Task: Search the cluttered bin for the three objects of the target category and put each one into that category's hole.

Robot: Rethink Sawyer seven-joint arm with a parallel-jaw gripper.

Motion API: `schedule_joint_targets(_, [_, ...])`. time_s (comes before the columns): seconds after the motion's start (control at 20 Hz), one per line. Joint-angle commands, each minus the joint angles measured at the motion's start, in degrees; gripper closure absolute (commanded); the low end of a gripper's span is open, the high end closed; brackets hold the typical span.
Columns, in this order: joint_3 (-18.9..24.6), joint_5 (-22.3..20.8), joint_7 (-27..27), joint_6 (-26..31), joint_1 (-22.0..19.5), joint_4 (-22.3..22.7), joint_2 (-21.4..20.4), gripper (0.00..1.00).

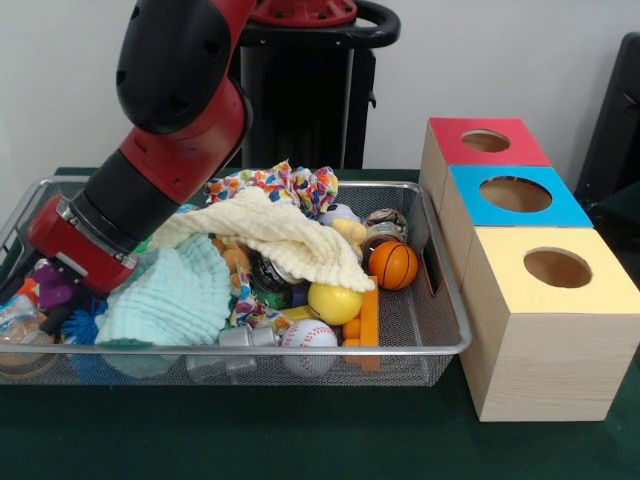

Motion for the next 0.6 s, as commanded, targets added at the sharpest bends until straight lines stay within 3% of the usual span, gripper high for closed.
schedule_joint_targets(0.05, [9.5,-2.2,-10.7,-5.9,-5.3,-7.3,4.5,0.00])
schedule_joint_targets(0.2, [7.7,-3.7,-8.0,-7.0,-4.4,-8.0,5.4,0.00])
schedule_joint_targets(0.6, [8.0,-5.9,-8.5,-9.5,-5.3,-9.4,5.8,0.00])
